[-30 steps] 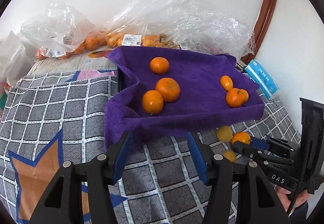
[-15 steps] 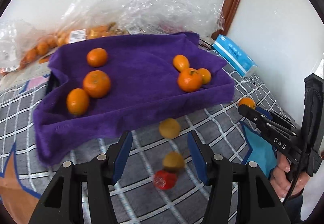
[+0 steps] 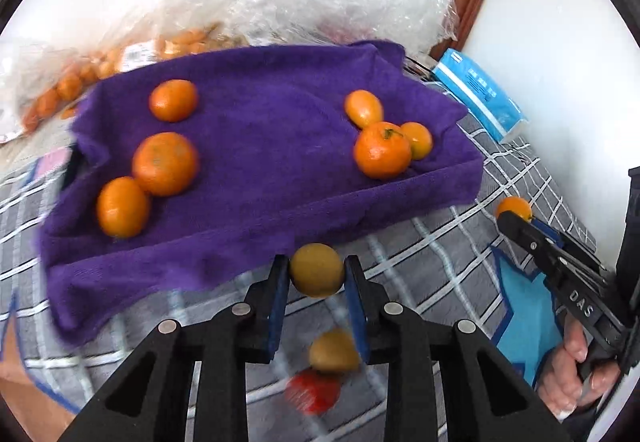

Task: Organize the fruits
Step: 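Grasp a small orange with the right gripper while the left gripper grasps a yellow fruit, then lift the small orange with the right gripper while the left gripper lifts the yellow fruit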

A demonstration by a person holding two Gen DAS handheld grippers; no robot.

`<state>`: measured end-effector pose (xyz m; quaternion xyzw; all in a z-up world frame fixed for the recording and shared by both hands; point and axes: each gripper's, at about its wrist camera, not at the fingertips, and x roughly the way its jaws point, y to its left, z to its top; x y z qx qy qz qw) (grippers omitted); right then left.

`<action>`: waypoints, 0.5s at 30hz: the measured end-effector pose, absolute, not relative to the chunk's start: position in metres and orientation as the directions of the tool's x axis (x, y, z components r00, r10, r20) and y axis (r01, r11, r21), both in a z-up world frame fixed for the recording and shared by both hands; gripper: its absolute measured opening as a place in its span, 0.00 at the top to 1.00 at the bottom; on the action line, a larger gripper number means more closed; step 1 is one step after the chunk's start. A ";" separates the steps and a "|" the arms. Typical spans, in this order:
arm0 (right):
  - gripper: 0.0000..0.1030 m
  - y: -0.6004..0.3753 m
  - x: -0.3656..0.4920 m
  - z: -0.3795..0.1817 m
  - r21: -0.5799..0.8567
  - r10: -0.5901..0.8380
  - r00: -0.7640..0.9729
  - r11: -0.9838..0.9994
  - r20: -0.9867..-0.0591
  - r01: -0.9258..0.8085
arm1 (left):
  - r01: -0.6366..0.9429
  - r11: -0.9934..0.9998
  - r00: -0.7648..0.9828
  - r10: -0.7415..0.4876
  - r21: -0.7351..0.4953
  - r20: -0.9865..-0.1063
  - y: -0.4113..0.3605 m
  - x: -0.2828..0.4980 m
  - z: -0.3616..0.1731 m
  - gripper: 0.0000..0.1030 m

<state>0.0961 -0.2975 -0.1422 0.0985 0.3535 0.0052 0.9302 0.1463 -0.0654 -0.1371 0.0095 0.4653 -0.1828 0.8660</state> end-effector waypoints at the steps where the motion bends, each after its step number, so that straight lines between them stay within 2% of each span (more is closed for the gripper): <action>1: 0.70 -0.295 0.095 -0.142 0.176 0.078 0.753 0.983 -0.654 0.051 | 0.309 0.941 0.514 -0.286 -0.136 -0.809 -0.055 0.141 -0.135 0.74; 8: 0.70 -0.262 0.097 -0.141 0.139 0.103 0.725 0.990 -0.681 -0.011 | 0.180 0.980 0.554 -0.170 -0.082 -0.815 0.015 0.126 -0.137 0.74; 15: 0.70 -0.216 0.101 -0.139 0.084 0.117 0.706 0.993 -0.698 -0.082 | 0.141 0.979 0.566 -0.202 -0.148 -0.800 0.044 0.125 -0.150 0.74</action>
